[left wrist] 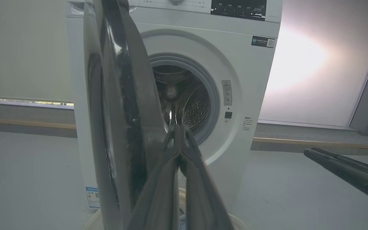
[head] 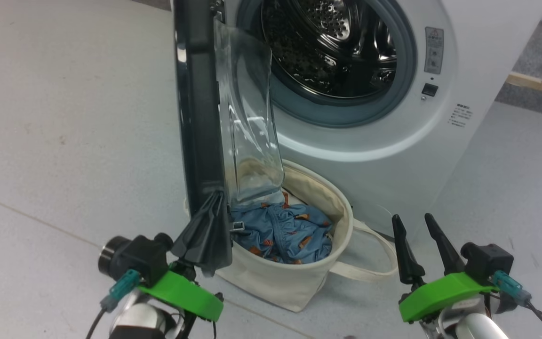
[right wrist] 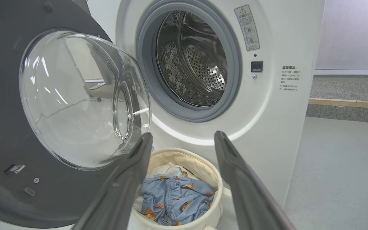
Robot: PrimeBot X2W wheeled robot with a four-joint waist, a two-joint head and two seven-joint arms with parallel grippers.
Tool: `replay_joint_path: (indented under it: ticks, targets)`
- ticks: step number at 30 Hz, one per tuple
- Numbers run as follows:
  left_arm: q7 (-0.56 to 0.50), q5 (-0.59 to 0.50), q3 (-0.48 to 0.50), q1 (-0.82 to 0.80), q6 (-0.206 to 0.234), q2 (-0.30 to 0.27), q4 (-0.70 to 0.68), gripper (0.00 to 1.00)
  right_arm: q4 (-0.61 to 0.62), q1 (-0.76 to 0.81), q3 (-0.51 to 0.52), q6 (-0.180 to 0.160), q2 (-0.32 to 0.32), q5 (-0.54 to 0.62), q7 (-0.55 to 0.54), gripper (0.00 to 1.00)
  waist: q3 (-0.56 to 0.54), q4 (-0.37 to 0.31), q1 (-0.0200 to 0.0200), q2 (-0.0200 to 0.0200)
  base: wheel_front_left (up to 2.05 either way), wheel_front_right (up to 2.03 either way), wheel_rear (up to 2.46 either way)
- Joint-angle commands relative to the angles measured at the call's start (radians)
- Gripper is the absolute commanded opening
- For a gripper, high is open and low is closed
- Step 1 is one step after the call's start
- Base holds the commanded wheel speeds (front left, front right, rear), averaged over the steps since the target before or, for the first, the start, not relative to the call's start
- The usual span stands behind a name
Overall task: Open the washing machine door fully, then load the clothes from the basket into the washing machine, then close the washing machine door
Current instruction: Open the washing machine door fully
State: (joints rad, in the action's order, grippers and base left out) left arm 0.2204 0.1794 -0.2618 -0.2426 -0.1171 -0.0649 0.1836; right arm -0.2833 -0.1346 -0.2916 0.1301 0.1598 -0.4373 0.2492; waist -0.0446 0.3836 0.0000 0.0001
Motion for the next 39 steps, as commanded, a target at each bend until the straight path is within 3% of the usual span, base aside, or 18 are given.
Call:
replay_joint_path:
  ticks: [1,12,24,31,39]
  targets:
    - [-0.006,0.009,0.019,-0.043,0.009,0.003,-0.002,0.0,0.025,-0.028,-0.016,0.001,0.011,-0.006,0.013,1.0,0.011,-0.008,0.0,-0.0001,0.0,0.0,0.0]
    - [0.012,0.058,-0.03,-0.102,0.056,0.012,0.152,0.0,0.018,-0.054,-0.019,0.001,0.003,-0.002,0.013,1.0,0.032,-0.031,0.0,-0.0001,0.0,0.0,0.0]
    - [0.022,0.079,0.026,-0.063,0.086,-0.049,0.16,0.0,0.024,-0.046,-0.005,0.001,0.003,0.002,0.013,1.0,0.046,0.039,0.0,-0.0001,0.0,0.0,0.0]
    - [0.019,0.108,0.089,-0.074,0.096,-0.114,0.167,0.0,0.023,-0.052,-0.014,0.001,-0.001,0.003,0.013,1.0,0.047,0.087,0.0,-0.0001,0.0,0.0,0.0]
    - [0.011,0.181,0.177,-0.169,0.042,-0.227,0.205,0.0,0.01,-0.068,-0.025,0.001,0.016,0.008,0.013,1.0,0.078,0.116,0.0,-0.0001,0.0,0.0,0.0]
